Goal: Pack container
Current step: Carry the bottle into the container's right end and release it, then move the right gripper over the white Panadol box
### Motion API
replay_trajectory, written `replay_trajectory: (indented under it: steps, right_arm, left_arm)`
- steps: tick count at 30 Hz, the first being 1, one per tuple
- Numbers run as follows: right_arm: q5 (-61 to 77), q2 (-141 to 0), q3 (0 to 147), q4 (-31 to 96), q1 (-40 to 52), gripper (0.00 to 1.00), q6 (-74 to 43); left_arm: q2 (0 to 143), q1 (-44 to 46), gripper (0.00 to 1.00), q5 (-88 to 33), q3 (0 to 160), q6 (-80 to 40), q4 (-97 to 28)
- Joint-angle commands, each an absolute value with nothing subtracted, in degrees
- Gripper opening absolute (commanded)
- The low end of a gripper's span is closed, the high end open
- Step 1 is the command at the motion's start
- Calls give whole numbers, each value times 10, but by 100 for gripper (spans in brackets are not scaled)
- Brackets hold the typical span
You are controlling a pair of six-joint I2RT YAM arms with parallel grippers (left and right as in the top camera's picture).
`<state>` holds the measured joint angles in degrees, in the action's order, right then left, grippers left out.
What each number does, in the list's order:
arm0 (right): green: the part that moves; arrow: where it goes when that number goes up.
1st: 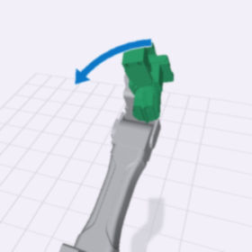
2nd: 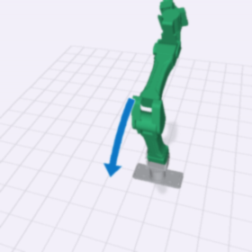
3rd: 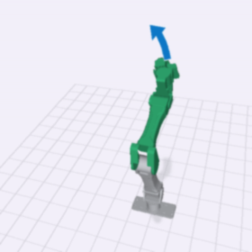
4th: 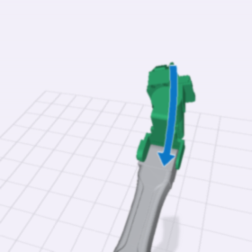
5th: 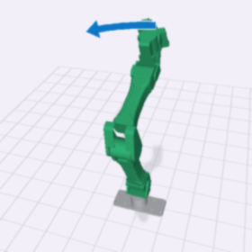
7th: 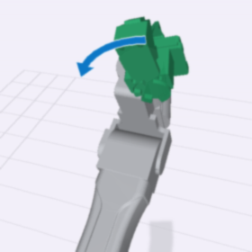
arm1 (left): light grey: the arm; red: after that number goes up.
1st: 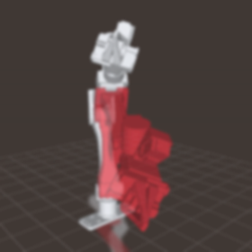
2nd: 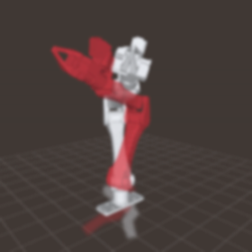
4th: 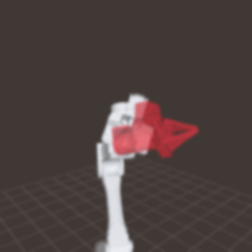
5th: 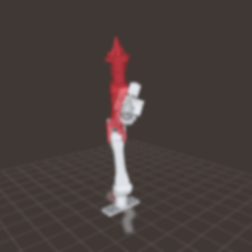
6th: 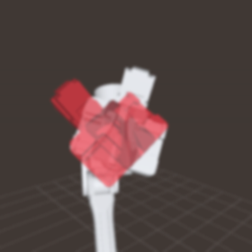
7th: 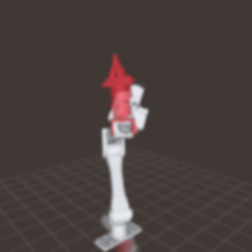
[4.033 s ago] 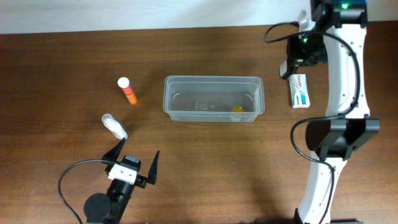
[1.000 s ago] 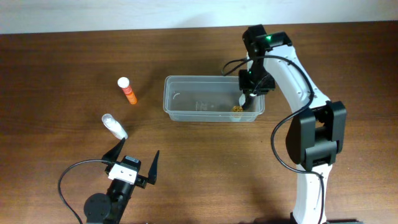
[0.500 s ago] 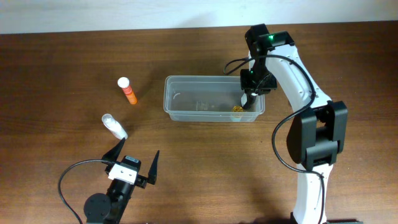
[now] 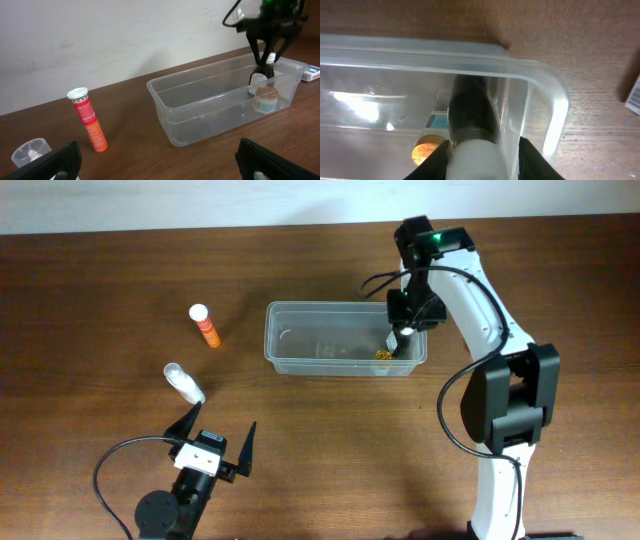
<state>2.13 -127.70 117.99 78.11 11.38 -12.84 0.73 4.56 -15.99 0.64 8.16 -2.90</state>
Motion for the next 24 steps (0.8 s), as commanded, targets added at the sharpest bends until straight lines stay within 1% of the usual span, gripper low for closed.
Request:
replay_trajectory:
  steps: [1,8,12,13,15,17,19,20,21,24]
  right_arm:
    - [12,-1277,1225,793,112,36,-123]
    - [9,-1277,1283,831,112,36,-123]
    - [-37,-1277,1333,858,105,37,-123]
    - [-51,-1277,1349,867,101,41,-123]
    - [-73,-1277,1383,887,90,52,-123]
    - [-87,-1277,1417,907,73,57,-117]
    - [-86,-1277,1436,915,52,65,-86]
    - [-86,-1277,1437,914,39,72,-68]
    - [-86,-1277,1437,913,28,77,-56]
    - [-77,-1285,1421,906,-11,84,-16]
  left_arm:
    - [3,48,99,-156,5,89,-33]
    - [3,48,99,-156,5,89,-33]
    - [3,48,99,-156,5,89,-33]
    - [3,48,99,-156,5,89,-33]
    - [3,48,99,-156,5,89,-33]
    - [3,48,99,-156,5,89,-33]
    - [3,48,99,-156,5,89,-33]
    - [3,48,99,-156,5,89,-33]
    - [3,48,100,-156,5,89,-33]
    - [3,48,99,-156,5,89,-33]
